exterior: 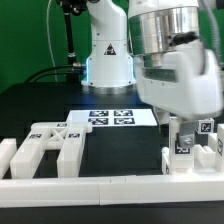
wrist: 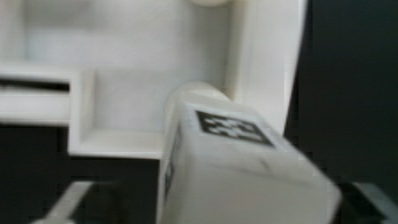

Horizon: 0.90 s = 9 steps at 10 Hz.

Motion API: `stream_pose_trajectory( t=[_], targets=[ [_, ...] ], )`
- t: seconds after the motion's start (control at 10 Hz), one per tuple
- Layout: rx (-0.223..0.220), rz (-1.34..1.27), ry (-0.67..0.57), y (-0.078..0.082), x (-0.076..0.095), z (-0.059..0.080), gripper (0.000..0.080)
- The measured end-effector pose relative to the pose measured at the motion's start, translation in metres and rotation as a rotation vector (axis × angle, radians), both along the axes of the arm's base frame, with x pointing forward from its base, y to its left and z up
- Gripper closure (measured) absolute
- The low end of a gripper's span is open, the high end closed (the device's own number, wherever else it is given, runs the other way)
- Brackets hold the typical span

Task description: Assemble chair

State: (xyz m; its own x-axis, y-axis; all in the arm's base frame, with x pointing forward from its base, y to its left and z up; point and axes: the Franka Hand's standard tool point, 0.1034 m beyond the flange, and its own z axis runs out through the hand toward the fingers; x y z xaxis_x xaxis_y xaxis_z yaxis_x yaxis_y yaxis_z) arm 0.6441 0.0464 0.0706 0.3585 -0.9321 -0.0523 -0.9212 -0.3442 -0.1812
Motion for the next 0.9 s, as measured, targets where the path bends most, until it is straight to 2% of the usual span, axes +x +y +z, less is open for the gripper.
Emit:
stream_pose_trajectory(
  t=[0.1, 0.2, 0.4, 0.5, 0.6, 0.7, 0.8, 0.9],
  targets=[
    [-0.007, 0.047, -0.012, 0.0056, -0.003, 0.0021, 0.0188],
    [-0.025, 0.069, -0.037, 0.0081, -0.0071, 0.0036, 0.0161],
    [-0.049, 0.201, -0.047, 0.0047, -0.0073, 0.0021, 0.0151],
    [-0.079, 0.329, -0.057, 0.0052, -0.0068, 0.0025, 0.0151],
    [-0.139, 0.559, -0.072, 0.0074, -0.003, 0.0039, 0.015],
    [-0.166, 0.725, -0.09, 0.0082, 0.001, 0.0029, 0.015],
    [-0.18, 0.843, -0.097, 0.0073, 0.0009, -0.0011, 0.015],
    [-0.18, 0.837, -0.097, 0.0071, 0.0011, -0.0005, 0.019]
  ],
)
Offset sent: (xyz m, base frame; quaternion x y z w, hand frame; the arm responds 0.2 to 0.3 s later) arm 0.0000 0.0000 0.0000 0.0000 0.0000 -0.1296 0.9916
